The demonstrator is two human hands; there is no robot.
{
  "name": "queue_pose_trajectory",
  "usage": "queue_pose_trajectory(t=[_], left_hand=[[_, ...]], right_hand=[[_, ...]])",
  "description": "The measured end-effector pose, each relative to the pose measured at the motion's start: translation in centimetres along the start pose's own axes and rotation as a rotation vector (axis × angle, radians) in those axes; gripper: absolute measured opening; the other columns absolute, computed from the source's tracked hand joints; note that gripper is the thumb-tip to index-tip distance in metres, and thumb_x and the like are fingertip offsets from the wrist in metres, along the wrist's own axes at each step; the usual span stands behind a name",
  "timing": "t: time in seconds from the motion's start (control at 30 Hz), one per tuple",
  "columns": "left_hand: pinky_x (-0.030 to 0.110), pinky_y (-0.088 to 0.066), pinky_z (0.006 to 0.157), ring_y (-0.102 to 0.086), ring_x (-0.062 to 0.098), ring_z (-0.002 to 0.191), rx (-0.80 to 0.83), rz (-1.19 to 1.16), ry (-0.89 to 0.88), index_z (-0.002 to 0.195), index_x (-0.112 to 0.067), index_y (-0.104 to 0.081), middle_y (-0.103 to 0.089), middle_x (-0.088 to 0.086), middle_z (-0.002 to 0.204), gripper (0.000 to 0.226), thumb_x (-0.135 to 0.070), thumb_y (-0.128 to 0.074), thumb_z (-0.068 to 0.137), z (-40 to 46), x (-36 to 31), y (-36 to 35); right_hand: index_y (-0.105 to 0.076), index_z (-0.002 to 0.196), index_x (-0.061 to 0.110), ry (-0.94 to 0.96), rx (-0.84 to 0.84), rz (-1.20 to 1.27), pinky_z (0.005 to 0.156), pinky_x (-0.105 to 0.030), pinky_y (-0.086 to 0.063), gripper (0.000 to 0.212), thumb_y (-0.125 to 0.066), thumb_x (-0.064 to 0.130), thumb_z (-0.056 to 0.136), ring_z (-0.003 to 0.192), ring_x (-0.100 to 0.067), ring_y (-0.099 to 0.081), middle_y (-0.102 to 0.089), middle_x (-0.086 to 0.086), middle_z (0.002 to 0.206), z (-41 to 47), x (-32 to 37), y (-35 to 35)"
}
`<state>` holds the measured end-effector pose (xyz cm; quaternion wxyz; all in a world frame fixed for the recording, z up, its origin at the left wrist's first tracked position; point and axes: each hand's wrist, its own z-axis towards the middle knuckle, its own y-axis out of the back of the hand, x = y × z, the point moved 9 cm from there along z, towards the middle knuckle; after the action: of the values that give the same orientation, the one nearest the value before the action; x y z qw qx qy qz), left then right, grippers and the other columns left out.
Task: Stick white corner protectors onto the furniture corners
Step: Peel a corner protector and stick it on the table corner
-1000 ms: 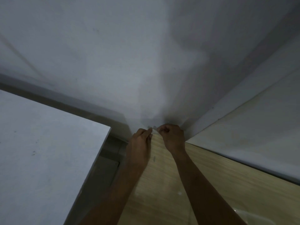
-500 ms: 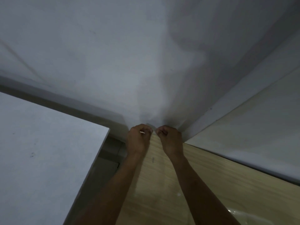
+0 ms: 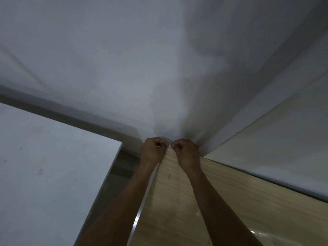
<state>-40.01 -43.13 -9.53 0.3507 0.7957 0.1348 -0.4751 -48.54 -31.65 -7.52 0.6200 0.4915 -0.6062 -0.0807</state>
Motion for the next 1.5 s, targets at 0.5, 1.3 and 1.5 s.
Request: queue_pose_trajectory(t=[0.5,1.3,1.5], left_hand=[[0.013,-0.038,0.096,-0.039,-0.015,0.104,-0.236,0.118,-0.169,0.13,-0.017,-0.056,-0.056,-0.005,0.121,0.036,-0.031,-0.053,0.096,-7.4,2.3,-1.1],[0.025,-0.029,0.101,-0.041,0.013,0.122,-0.226,0.208,-0.182,0.134,-0.018,-0.051,-0.055,0.001,0.132,0.042,-0.037,-0.05,0.096,-6.6,3.4,-1.8],[0.022,-0.027,0.101,-0.043,0.015,0.124,-0.202,0.212,-0.193,0.132,-0.016,-0.052,-0.055,0.002,0.132,0.041,-0.033,-0.053,0.096,-6.6,3.2,-2.0]], right_hand=[[-0.064,0.12,0.007,0.237,-0.004,-0.233,0.096,-0.03,-0.041,0.034,-0.048,0.001,0.091,0.111,-0.027,-0.057,-0.065,-0.01,0.121,-2.5,0.4,-0.1],[-0.054,0.132,0.019,0.356,0.295,-0.269,0.101,-0.028,-0.038,0.041,-0.046,0.004,0.094,0.12,-0.019,-0.053,-0.057,-0.001,0.13,-0.9,1.7,-2.3],[-0.053,0.133,0.02,0.371,0.273,-0.277,0.102,-0.032,-0.041,0.046,-0.046,0.001,0.091,0.121,-0.02,-0.053,-0.056,-0.001,0.133,-1.0,1.7,-2.2]])
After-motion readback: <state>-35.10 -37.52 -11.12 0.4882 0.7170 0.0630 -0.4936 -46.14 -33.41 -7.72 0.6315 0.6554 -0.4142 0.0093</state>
